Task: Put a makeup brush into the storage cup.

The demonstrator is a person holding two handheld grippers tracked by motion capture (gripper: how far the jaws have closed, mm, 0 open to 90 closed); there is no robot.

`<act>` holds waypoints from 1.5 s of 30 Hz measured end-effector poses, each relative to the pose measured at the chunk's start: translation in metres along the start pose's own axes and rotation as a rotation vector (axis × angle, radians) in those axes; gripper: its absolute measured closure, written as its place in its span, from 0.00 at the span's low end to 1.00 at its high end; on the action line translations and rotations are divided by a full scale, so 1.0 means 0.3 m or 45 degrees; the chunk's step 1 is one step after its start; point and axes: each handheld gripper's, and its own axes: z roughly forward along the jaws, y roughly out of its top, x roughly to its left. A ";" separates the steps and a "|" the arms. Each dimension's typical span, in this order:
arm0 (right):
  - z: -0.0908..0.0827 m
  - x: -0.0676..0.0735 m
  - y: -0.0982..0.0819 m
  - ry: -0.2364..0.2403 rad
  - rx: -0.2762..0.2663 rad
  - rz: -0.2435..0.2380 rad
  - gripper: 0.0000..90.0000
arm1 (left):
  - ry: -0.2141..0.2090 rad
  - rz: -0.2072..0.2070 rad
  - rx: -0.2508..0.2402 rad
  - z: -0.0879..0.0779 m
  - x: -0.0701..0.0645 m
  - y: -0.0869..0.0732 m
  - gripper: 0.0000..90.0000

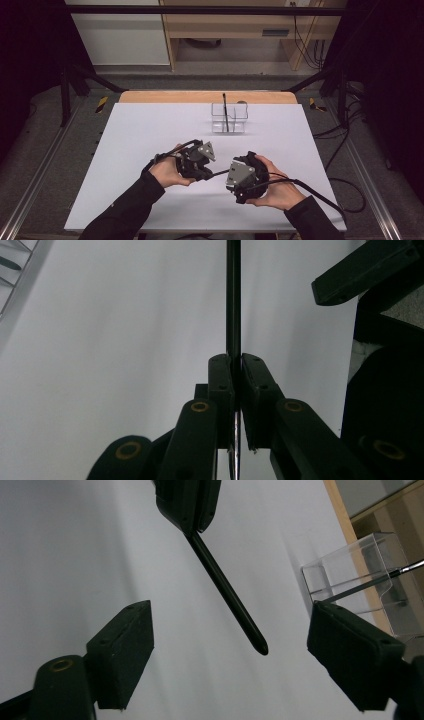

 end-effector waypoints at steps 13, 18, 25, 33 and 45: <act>0.026 0.010 0.010 0.012 0.037 -0.162 0.39 | -0.023 -0.007 0.033 0.014 0.001 0.009 0.93; 0.031 0.008 0.012 0.020 0.051 -0.182 0.46 | -0.030 0.001 0.046 0.019 0.000 0.012 0.93; 0.042 0.012 0.013 0.037 0.062 -0.226 0.54 | -0.044 -0.019 0.052 0.027 -0.002 0.015 0.93; 0.052 0.016 0.015 0.041 0.081 -0.294 0.64 | -0.061 -0.027 0.049 0.036 -0.010 0.018 0.93; 0.064 0.029 0.018 0.049 0.089 -0.360 0.82 | -0.073 -0.028 0.044 0.047 -0.015 0.016 0.93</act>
